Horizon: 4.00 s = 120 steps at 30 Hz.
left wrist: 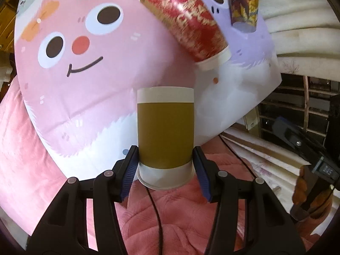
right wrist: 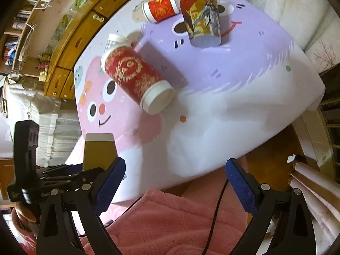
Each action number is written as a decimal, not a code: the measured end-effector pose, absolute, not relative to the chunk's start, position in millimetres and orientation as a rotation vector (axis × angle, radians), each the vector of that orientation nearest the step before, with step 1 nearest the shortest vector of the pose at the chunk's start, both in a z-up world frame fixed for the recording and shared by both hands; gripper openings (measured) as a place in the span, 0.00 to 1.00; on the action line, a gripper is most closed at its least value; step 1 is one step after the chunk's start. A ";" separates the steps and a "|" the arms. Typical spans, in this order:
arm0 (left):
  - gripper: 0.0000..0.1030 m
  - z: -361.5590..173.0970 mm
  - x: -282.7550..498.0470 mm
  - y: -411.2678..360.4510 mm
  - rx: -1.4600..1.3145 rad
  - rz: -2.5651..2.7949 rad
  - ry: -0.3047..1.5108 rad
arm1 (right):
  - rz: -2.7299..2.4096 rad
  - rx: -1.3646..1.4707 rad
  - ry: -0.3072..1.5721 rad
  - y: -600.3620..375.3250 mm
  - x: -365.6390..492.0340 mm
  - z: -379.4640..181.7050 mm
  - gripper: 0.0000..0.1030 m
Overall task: Flip cup upright
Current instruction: 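Lift the brown kraft cup with the left gripper and rotate it, then close the right gripper on the brown cup while the left gripper releases it, then rotate the held brown cup mouth-up with the right gripper and lower it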
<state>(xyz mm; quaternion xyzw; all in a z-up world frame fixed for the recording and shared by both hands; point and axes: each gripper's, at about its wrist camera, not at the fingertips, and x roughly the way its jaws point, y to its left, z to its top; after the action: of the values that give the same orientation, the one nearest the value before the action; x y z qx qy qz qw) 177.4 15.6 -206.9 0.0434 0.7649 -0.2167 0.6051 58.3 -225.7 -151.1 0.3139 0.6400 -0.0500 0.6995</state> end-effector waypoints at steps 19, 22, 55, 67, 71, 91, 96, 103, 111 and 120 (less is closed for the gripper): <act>0.50 -237.9 93.4 -55.1 1.362 -1.312 1.184 | -0.126 0.617 1.469 -225.6 26.6 -167.0 0.94; 0.50 -243.2 83.9 -56.0 1.518 -1.400 1.073 | -0.095 0.456 1.441 -217.2 23.0 -159.5 0.94; 0.79 -183.6 137.6 -76.6 1.191 -1.226 0.997 | 0.265 -0.180 1.355 -173.7 40.0 -179.0 0.94; 0.79 -157.6 149.7 46.6 -0.012 -0.589 1.217 | 0.369 -0.302 1.195 -124.1 57.7 -161.3 0.94; 0.78 -178.0 138.7 87.2 -0.273 -0.404 1.256 | 0.350 -0.324 1.141 -108.5 63.8 -160.6 0.94; 0.78 -229.4 73.4 167.7 -0.463 -0.091 1.303 | 0.242 -0.659 1.200 -32.1 96.3 -256.6 0.91; 0.78 -233.8 61.2 177.4 -0.504 -0.055 1.300 | 0.265 -0.740 1.197 -23.3 96.7 -272.4 0.91; 0.78 -228.5 57.9 169.4 -0.478 -0.055 1.293 | 0.260 -0.663 1.241 -30.4 106.0 -275.5 0.86; 0.78 -214.9 57.8 146.1 -0.368 -0.024 1.251 | 0.254 -0.504 1.264 -53.3 114.4 -275.8 0.64; 0.78 -180.3 43.0 125.5 -0.332 0.066 1.151 | 0.350 -0.406 1.138 -87.5 94.3 -250.1 0.63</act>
<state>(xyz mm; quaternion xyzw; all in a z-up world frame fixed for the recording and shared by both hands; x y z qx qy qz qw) 43.0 125.5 -180.3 -0.1563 0.5417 0.0313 0.8253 94.3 -87.5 -250.1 -0.1899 0.5322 0.1637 0.8087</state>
